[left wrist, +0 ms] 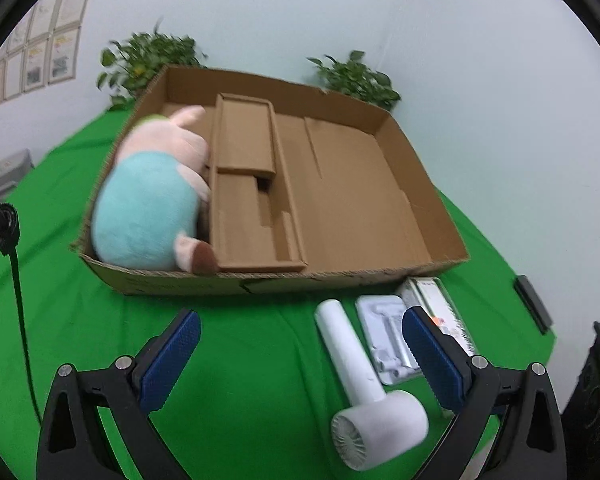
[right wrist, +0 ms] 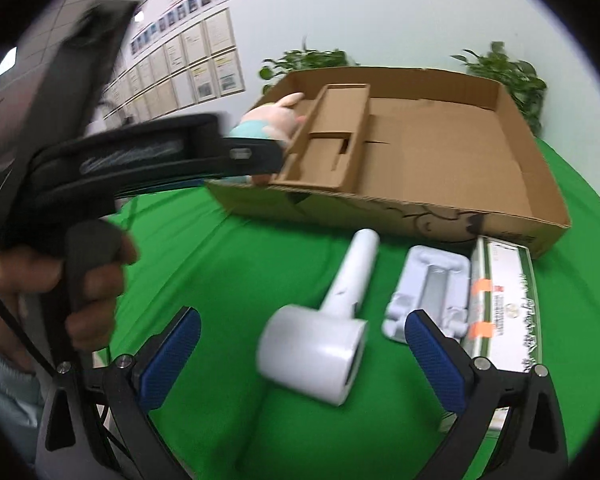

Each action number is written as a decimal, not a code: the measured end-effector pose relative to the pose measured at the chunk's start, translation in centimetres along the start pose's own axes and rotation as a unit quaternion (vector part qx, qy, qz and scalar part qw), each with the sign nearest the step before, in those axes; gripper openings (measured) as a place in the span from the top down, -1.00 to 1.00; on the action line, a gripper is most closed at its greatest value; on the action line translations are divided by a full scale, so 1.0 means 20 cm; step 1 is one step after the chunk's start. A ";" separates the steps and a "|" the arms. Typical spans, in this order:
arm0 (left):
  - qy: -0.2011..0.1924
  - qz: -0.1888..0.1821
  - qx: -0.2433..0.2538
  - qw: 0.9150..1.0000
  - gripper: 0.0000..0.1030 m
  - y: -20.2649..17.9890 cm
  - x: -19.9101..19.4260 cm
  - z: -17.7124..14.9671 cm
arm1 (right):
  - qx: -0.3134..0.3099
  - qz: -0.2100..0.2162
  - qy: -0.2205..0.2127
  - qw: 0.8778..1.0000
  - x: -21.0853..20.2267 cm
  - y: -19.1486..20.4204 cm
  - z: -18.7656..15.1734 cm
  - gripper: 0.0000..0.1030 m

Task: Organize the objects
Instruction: 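Grasp the white hair dryer's head with the right gripper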

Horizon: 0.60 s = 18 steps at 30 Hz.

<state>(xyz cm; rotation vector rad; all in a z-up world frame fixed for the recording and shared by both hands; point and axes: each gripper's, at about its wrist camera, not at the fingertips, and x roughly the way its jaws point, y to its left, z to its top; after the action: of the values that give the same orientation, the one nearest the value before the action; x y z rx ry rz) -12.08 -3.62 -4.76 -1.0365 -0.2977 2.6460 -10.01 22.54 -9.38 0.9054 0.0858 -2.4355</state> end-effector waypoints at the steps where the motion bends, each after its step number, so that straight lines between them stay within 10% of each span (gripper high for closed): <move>1: 0.009 -0.018 -0.006 1.000 -0.97 0.00 0.02 0.00 | 0.000 0.001 0.004 1.000 0.01 0.01 -0.01 -0.98; 9: 0.074 -0.098 -0.012 0.992 -0.84 -0.03 0.21 -0.04 | 0.018 -0.004 0.029 0.999 0.05 -0.04 -0.03 -0.88; 18: 0.140 -0.160 -0.031 0.977 -0.46 -0.06 0.41 -0.12 | 0.021 -0.019 0.067 0.997 0.10 -0.03 -0.07 -0.34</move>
<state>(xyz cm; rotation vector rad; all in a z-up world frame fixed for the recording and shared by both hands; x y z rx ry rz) -15.97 0.36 -11.23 -1.2468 -0.4456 2.1861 -10.78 22.42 -11.79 1.0942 0.1007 -2.4168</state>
